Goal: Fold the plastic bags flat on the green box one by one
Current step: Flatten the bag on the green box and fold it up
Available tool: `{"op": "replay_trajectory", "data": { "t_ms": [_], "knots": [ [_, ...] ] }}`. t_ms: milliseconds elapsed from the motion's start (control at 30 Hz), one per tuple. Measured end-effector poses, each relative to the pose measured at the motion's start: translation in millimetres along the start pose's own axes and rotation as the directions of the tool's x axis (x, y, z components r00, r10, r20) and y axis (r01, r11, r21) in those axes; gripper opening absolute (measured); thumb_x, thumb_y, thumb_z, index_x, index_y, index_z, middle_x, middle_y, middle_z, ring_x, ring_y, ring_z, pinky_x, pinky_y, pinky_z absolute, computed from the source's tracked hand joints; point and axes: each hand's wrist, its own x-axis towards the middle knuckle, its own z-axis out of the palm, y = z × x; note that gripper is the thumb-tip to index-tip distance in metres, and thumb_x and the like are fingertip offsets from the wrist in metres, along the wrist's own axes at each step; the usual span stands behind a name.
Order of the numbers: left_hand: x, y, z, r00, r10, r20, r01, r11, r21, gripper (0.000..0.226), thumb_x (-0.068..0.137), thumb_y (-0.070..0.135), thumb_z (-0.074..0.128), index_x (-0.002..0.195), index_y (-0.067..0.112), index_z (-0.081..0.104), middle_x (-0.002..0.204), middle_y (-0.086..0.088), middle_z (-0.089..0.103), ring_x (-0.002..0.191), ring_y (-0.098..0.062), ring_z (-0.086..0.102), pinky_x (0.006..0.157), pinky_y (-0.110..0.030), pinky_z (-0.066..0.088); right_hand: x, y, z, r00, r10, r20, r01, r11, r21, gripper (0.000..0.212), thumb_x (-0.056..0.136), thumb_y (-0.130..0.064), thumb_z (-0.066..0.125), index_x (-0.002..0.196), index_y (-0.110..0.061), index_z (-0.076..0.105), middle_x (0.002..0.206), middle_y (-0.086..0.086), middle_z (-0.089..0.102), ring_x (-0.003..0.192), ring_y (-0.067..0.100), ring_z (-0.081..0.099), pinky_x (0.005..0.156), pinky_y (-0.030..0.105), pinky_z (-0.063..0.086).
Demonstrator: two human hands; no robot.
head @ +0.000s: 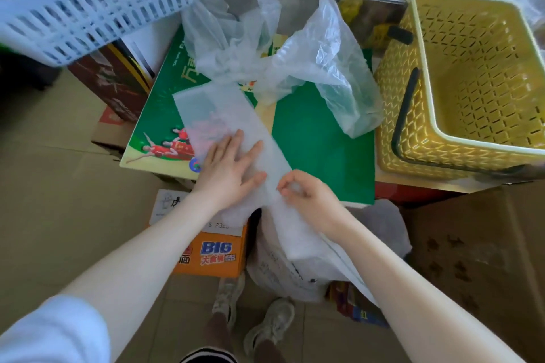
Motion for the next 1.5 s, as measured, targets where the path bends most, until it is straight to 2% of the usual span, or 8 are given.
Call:
{"op": "replay_trajectory", "data": {
  "t_ms": [233,533,633,800,967,1133,1367,1500],
  "knots": [
    [9,-9,3,0.979,0.19,0.075,-0.201,0.958,0.205,0.082,0.07,0.072,-0.002,0.145,0.038,-0.006,0.154,0.0,-0.016,0.142,-0.022,-0.014,0.111,-0.036,-0.013,-21,-4,-11,0.919,0.012,0.395,-0.218,0.848,0.483,0.035,0.071,-0.007,0.042,0.1,-0.009,0.061,0.079,-0.001,0.065,0.073,0.012,0.063,0.063,0.026,0.054],
    [-17,-23,-32,0.949,0.181,0.257,-0.129,0.969,-0.21,0.054,0.095,0.034,0.032,0.144,0.016,0.021,0.151,-0.004,0.022,0.14,-0.016,0.016,0.109,-0.023,0.01,16,-25,13,0.883,-0.399,-0.248,0.359,0.914,-0.19,0.017,0.078,-0.028,0.053,0.063,-0.019,0.053,0.102,-0.006,0.049,0.094,0.014,0.042,0.077,0.011,0.031],
    [-30,-40,-35,0.978,0.1,0.183,0.082,0.623,-0.778,0.038,0.093,0.044,0.04,0.121,0.023,0.054,0.129,0.007,0.055,0.121,-0.002,0.048,0.099,-0.025,0.033,37,-45,23,0.944,-0.232,-0.234,0.231,0.972,-0.028,0.036,0.095,-0.028,0.046,0.063,-0.015,0.035,0.073,-0.006,0.042,0.066,0.01,0.037,0.058,0.023,0.028],
    [-25,-73,-37,0.993,-0.027,0.112,0.115,0.216,-0.97,0.096,0.054,0.094,0.03,0.119,0.027,0.052,0.12,0.004,0.063,0.113,-0.01,0.056,0.091,-0.021,0.044,89,-49,48,0.929,0.101,-0.356,-0.141,0.986,-0.088,0.044,0.1,-0.03,0.032,0.059,-0.015,0.029,0.059,0.001,0.036,0.063,0.023,0.038,0.051,0.032,0.022],
    [-16,-72,-35,0.997,-0.047,0.053,0.071,0.722,-0.688,0.061,0.08,0.051,0.061,0.131,0.025,0.041,0.129,0.014,0.048,0.118,-0.003,0.045,0.093,-0.018,0.032,112,-52,50,0.858,0.224,-0.462,-0.39,0.869,-0.305,0.047,0.1,-0.034,0.023,0.081,-0.006,0.055,0.088,0.015,0.059,0.078,0.03,0.051,0.064,0.032,0.036],
    [-2,-72,-32,0.98,-0.083,-0.182,0.017,0.941,-0.338,0.033,0.092,0.023,0.052,0.122,0.012,0.048,0.108,-0.008,0.063,0.087,-0.022,0.061,0.068,-0.031,0.047,123,-61,51,0.857,0.177,-0.484,-0.453,0.708,-0.542,0.048,0.101,-0.038,0.019,0.107,-0.005,0.053,0.107,0.017,0.061,0.088,0.033,0.056,0.066,0.033,0.036],
    [25,-71,-22,0.913,0.233,-0.334,-0.243,0.97,0.014,0.049,0.081,0.006,0.031,0.128,0.004,0.041,0.136,-0.02,0.045,0.12,-0.035,0.042,0.1,-0.043,0.036,127,-65,57,0.845,0.179,-0.503,-0.495,0.618,-0.612,0.042,0.101,-0.035,0.02,0.111,-0.005,0.048,0.109,0.016,0.062,0.098,0.035,0.06,0.067,0.034,0.037],
    [53,-66,-23,0.885,0.424,-0.191,-0.407,0.905,0.121,0.051,0.087,0.022,0.032,0.133,0.004,0.046,0.142,-0.014,0.042,0.13,-0.033,0.039,0.107,-0.039,0.018,112,-57,55,0.838,0.176,-0.517,-0.392,0.853,-0.345,0.034,0.099,-0.035,0.033,0.112,-0.007,0.046,0.099,0.014,0.063,0.091,0.035,0.058,0.068,0.036,0.041]
  ]
}}
